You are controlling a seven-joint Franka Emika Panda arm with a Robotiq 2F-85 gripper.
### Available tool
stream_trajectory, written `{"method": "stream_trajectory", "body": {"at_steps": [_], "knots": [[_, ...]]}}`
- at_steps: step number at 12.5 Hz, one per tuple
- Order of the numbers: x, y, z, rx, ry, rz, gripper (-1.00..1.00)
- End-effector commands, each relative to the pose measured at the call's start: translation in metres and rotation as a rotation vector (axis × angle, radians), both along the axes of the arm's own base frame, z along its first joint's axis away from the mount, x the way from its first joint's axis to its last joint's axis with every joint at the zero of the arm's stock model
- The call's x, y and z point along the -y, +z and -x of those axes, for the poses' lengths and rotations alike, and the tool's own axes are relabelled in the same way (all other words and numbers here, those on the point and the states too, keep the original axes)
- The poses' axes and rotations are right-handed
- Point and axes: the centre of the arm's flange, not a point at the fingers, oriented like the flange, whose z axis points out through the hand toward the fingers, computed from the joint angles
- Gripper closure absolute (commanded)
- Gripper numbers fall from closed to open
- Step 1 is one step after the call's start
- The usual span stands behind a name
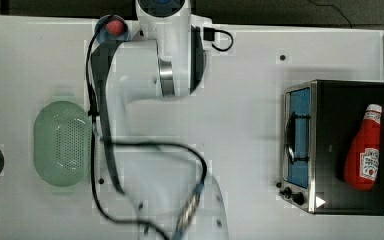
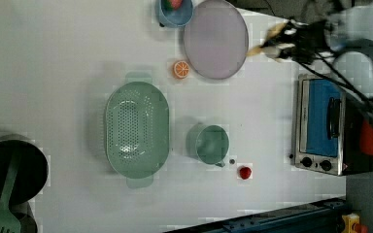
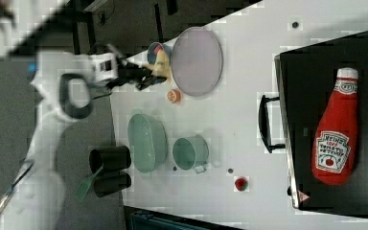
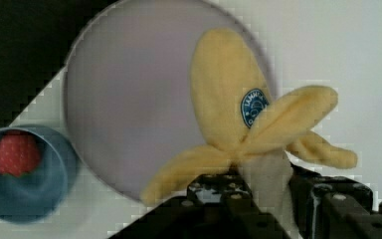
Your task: Pick banana from table and place on plate.
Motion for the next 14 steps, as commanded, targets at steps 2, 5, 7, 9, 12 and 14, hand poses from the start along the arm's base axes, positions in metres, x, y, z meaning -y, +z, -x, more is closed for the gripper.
{"method": "stream_trajectory", "body": {"at_steps": [2, 5, 7, 9, 12, 14], "knots": [[-0.004, -0.026, -0.032, 0.079, -0.015, -0.01, 0.53], [-0.004, -0.046, -0.039, 0.081, -0.018, -0.011, 0.53], [-0.003, -0.056, -0.04, 0.087, -0.019, -0.012, 0.23], [-0.004, -0.064, -0.04, 0.082, -0.018, -0.012, -0.21], [-0.007, -0.062, -0.042, 0.103, -0.015, -0.016, -0.89], [-0.007, -0.044, -0.044, 0.131, -0.015, -0.018, -1.0]]}}
